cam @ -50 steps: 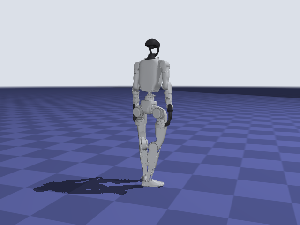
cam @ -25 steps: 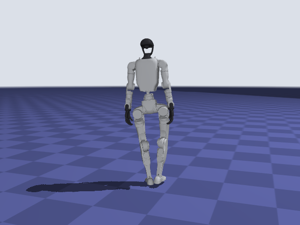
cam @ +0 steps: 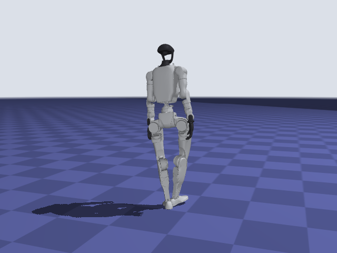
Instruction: In place motions
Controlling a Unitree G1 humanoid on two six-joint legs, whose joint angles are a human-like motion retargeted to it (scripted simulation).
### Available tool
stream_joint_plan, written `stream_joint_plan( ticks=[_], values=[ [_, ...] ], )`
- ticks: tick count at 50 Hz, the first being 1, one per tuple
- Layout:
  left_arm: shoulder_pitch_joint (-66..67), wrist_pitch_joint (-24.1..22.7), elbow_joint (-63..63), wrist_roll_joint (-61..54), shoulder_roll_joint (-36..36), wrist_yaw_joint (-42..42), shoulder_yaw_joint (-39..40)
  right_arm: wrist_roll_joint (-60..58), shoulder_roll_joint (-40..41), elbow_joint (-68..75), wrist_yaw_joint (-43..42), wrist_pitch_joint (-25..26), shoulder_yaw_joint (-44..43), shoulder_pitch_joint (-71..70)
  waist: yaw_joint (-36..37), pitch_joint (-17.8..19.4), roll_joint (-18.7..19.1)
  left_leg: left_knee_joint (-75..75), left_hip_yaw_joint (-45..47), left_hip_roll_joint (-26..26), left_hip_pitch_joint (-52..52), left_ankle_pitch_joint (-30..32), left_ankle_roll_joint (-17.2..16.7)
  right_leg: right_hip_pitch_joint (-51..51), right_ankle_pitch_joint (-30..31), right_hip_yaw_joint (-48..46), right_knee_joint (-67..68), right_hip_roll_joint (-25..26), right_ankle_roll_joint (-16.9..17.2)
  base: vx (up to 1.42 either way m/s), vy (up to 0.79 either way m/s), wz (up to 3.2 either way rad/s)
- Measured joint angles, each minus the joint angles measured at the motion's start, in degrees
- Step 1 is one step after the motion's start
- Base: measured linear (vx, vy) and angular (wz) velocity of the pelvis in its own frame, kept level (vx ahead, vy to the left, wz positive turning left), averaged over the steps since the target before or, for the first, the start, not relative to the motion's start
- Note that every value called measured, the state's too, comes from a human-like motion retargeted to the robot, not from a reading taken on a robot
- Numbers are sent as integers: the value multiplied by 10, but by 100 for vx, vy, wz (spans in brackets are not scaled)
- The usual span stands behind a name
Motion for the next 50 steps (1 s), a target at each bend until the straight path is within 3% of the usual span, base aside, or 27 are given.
stream_joint_plan(
  ticks=[5,6,13,15,20,27,30,32,33,35,37,41,45,46,47,48,50],
  values=[
    [8,8,28,8,17,12,29,-2,-13,6,0,4,11,-16,-29,-1,12,-4,120,34,10,-24,-19,47,-24,-269,-26,-33,33,-46,40,-259],
    [12,9,34,12,19,15,38,-1,-15,12,0,4,12,-21,-15,-3,13,-4,154,41,14,-30,-25,52,-18,-279,-18,-40,38,-42,43,-361],
    [46,15,61,27,27,29,67,68,-25,59,-5,8,-32,-27,26,-23,29,-24,306,60,44,-49,-53,75,14,-278,26,-69,36,-41,40,-286],
    [51,19,67,32,27,33,76,102,-28,79,-12,11,-48,-25,19,-34,28,-31,335,49,51,-52,-61,85,47,-267,5,-76,62,-38,35,-164],
    [60,23,62,37,23,35,98,163,-33,140,-20,28,-68,-20,34,-60,23,-23,400,49,69,-40,-80,62,50,-182,-31,-55,42,-33,23,-147],
    [74,10,17,1,15,22,100,113,-27,138,-1,22,-51,-10,15,-68,-9,59,404,79,100,23,-59,59,40,-102,-39,-63,26,-35,14,-105],
    [73,11,6,-8,11,25,96,79,-24,117,4,13,-41,-9,15,-69,-51,165,360,102,91,45,2,57,36,-64,-25,-106,30,-28,11,-110],
    [69,10,4,-18,8,21,91,62,-23,106,2,11,-36,-12,19,-71,-64,269,276,133,48,24,35,54,35,-43,-20,-116,29,-24,12,-119],
    [66,11,3,-19,5,17,89,54,-24,101,-1,9,-33,-14,22,-73,-61,316,219,147,18,11,26,49,37,-32,-20,-111,27,-20,15,-150],
    [62,12,2,-18,-6,13,88,48,-27,96,-9,7,-26,-20,42,-72,-57,354,97,121,-33,-9,-4,43,46,-2,-22,-102,24,-21,19,-185],
    [57,10,-3,-24,-20,12,85,52,-31,92,-17,8,-23,-31,60,-66,-56,346,59,85,-44,-42,-18,40,54,29,-22,-99,24,-27,22,-185],
    [50,-1,-13,-31,-36,5,73,69,-36,82,-18,8,-24,-56,71,-51,-33,272,39,44,-52,-83,-29,37,65,72,-22,-79,21,-16,18,-148],
    [52,-3,-22,-5,-36,-6,53,87,-36,64,-14,6,-26,-62,78,-39,19,119,8,18,-52,-42,-54,45,71,96,-27,-21,15,-2,9,-111],
    [53,-3,-24,2,-36,-7,50,89,-37,59,-14,4,-26,-61,76,-37,23,90,7,4,-51,-24,-13,49,71,100,-28,-17,16,4,5,-56],
    [54,-3,-25,7,-35,-7,48,89,-38,56,-14,3,-25,-60,70,-36,31,71,0,-4,-49,-14,6,51,70,98,-28,-12,17,6,1,3],
    [55,-3,-27,12,-33,-8,48,87,-38,53,-13,2,-25,-58,56,-38,43,74,-22,1,-47,-22,-17,49,68,88,-28,-3,17,6,-4,9],
    [59,-1,-29,17,-32,-8,59,82,-37,52,-16,1,-17,-54,58,-39,48,69,60,37,-33,-15,-53,44,67,101,-23,6,15,8,-10,-28]
  ],
)
